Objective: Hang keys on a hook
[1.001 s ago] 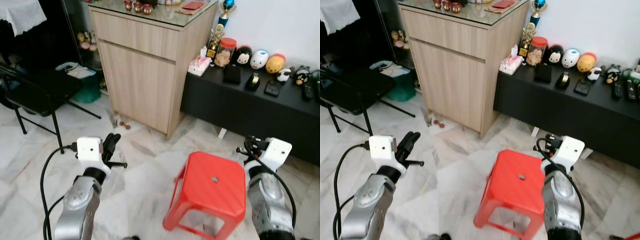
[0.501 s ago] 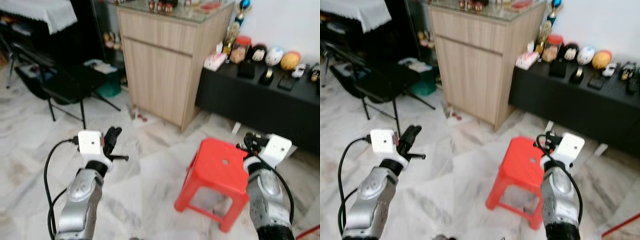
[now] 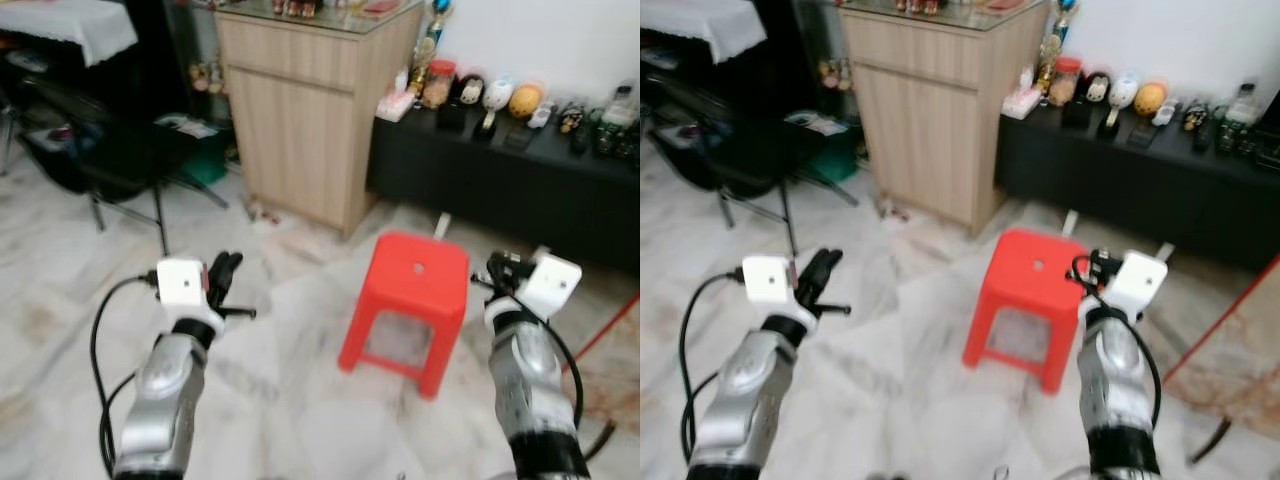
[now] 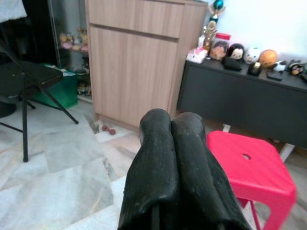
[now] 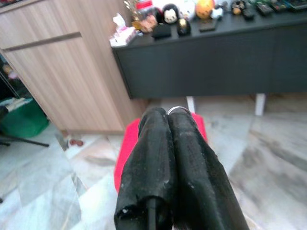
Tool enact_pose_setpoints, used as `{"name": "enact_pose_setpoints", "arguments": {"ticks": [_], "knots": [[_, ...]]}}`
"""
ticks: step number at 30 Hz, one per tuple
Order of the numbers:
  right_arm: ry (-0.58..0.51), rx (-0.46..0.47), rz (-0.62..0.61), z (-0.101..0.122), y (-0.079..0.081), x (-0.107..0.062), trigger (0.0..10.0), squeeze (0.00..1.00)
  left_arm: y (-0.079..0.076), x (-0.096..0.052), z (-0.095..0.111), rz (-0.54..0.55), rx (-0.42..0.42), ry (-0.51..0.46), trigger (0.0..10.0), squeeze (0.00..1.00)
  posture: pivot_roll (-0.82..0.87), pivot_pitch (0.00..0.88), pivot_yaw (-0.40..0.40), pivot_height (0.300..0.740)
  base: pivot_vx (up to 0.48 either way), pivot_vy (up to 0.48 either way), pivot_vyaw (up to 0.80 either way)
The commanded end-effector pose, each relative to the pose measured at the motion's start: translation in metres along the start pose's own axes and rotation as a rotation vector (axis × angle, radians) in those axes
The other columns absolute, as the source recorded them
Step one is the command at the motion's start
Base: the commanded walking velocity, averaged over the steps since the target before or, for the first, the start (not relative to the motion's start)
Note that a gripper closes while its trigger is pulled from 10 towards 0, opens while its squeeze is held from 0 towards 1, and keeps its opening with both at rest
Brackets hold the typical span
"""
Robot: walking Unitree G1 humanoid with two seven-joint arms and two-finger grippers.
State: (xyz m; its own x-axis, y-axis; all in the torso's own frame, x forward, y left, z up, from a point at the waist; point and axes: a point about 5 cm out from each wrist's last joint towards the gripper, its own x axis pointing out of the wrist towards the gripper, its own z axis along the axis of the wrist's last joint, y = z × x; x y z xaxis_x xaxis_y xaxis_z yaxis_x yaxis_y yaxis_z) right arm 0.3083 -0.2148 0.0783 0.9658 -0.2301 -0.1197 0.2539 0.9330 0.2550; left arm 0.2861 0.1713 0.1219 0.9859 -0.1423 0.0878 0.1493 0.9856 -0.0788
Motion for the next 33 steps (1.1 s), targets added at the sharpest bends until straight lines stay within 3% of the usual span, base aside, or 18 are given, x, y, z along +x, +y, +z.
{"name": "enact_pose_setpoints", "arguments": {"ticks": [1,11,23,33], "knots": [[-0.031,-0.003,-0.004,0.007,0.002,0.0031,10.0,0.0,0.0005,0.005,0.0056,-0.008,0.033,-0.023,10.0,0.0,-0.02,0.0,-0.028,0.74,0.0,0.0,0.0],[-0.002,-0.007,-0.049,0.0029,-0.0028,0.0071,10.0,0.0,-0.0058,0.0092,0.0028,-0.02,0.053,-0.027,10.0,0.0,-0.03,0.0,-0.03,0.74,0.0,-0.289,0.0],[-0.014,0.015,-0.071,-0.0017,-0.0004,0.0044,10.0,0.0,-0.0014,0.0116,0.0053,-0.017,0.063,-0.034,10.0,0.0,-0.03,0.0,-0.01,0.74,0.0,-0.417,-0.2],[-0.044,0.012,-0.061,0.008,0.0044,0.0117,10.0,0.0,-0.0057,0.0127,0.0051,-0.017,0.053,-0.043,10.0,0.0,-0.03,0.0,-0.026,0.74,0.0,-0.417,0.0]]}}
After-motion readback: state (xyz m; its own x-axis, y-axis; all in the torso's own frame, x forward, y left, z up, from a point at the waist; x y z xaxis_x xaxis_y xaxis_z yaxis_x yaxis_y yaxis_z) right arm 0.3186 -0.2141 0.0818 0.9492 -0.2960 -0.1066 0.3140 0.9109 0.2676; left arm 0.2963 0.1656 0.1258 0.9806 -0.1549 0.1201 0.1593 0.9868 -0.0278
